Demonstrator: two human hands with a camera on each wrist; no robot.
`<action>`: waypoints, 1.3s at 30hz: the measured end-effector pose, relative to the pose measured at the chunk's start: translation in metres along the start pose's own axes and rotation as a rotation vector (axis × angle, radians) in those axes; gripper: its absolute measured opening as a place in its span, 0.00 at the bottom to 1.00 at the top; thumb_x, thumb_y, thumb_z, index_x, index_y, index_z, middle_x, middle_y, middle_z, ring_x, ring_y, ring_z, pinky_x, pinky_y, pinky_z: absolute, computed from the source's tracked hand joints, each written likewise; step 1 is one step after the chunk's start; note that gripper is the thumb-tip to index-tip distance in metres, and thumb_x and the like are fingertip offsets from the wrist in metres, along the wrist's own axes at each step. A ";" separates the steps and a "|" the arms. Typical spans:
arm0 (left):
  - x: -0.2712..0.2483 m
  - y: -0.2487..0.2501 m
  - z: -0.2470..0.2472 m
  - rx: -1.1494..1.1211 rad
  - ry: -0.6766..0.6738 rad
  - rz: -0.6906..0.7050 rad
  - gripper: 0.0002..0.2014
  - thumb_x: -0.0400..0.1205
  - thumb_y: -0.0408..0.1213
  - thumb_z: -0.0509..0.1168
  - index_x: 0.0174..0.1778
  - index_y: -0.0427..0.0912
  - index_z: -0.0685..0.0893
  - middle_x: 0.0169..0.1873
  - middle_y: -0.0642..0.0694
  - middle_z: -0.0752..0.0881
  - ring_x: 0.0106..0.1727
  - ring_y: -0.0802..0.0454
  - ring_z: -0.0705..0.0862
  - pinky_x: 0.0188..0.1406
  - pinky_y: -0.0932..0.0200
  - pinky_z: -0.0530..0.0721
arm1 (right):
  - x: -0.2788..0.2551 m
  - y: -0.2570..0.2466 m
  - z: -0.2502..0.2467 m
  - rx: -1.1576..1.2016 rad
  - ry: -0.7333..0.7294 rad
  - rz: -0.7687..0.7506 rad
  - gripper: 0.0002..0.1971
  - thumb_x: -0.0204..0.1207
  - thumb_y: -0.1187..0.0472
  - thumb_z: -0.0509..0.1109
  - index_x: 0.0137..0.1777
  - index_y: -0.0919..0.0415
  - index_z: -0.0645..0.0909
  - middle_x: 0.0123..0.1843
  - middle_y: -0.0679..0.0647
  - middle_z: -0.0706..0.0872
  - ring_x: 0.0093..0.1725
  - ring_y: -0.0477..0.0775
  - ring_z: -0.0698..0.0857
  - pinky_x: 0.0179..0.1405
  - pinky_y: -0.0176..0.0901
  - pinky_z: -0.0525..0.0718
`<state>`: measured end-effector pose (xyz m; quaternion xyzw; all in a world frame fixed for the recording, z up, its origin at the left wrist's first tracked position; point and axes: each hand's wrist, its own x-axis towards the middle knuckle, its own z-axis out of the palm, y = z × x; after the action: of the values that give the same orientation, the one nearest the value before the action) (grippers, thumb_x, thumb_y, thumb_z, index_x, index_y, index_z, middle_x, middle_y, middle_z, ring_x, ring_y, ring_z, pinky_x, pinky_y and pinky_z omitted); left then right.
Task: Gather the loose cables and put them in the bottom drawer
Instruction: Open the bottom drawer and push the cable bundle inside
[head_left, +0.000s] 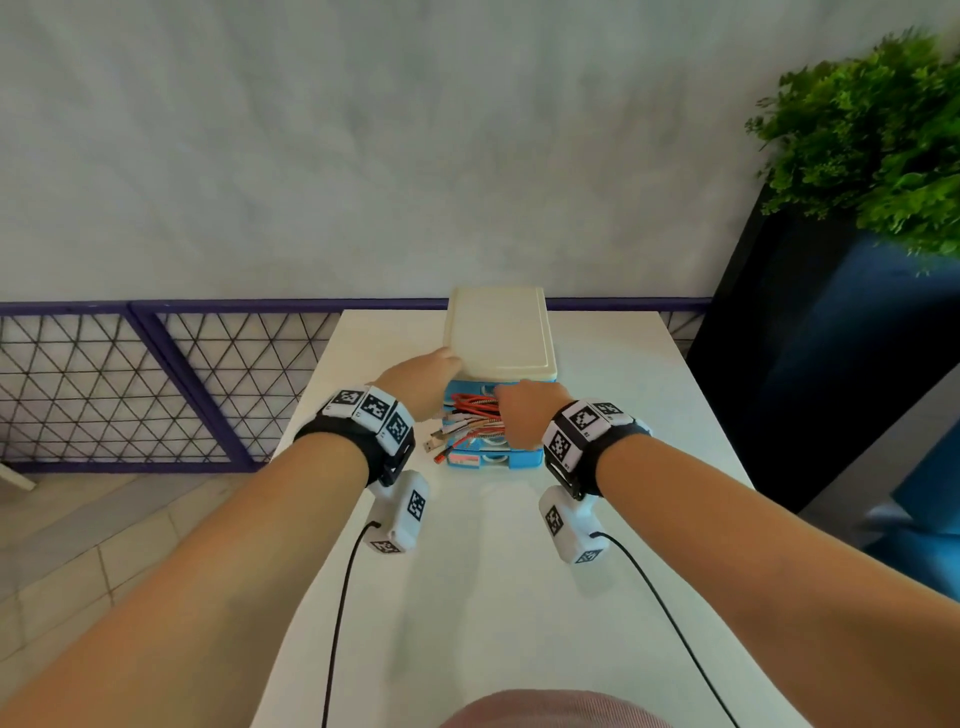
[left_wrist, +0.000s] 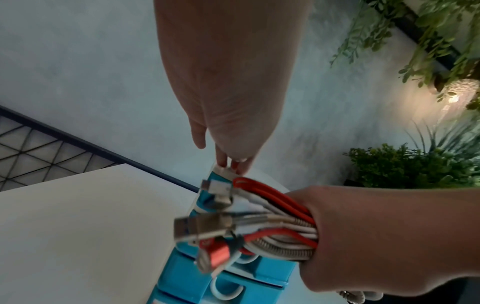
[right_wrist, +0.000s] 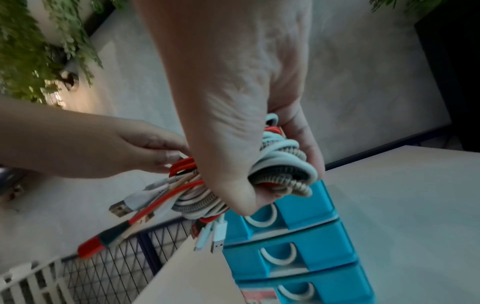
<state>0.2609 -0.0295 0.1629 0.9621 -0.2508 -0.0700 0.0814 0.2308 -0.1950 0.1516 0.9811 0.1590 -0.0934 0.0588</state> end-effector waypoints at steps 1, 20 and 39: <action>0.004 0.000 -0.002 0.011 0.013 0.003 0.19 0.79 0.24 0.60 0.66 0.40 0.78 0.63 0.44 0.77 0.58 0.44 0.81 0.52 0.53 0.78 | 0.001 0.000 -0.004 0.030 0.000 -0.001 0.14 0.75 0.61 0.66 0.61 0.58 0.77 0.48 0.53 0.85 0.42 0.56 0.82 0.39 0.46 0.81; 0.017 -0.035 0.016 -0.139 -0.074 0.113 0.53 0.58 0.60 0.79 0.77 0.48 0.62 0.73 0.51 0.66 0.74 0.50 0.65 0.74 0.48 0.67 | -0.024 0.033 -0.081 -0.046 -0.192 0.107 0.05 0.69 0.62 0.70 0.36 0.61 0.77 0.31 0.52 0.79 0.29 0.51 0.77 0.33 0.43 0.78; 0.012 -0.036 0.008 -0.191 -0.115 0.125 0.30 0.69 0.59 0.73 0.62 0.49 0.74 0.59 0.49 0.77 0.61 0.48 0.74 0.62 0.47 0.75 | -0.046 -0.017 -0.064 -0.256 -0.065 -0.063 0.16 0.80 0.63 0.62 0.30 0.59 0.66 0.30 0.50 0.72 0.28 0.52 0.73 0.37 0.41 0.77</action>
<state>0.2868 -0.0055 0.1466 0.9268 -0.3067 -0.1435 0.1622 0.1925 -0.1835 0.2220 0.9565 0.1985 -0.1060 0.1858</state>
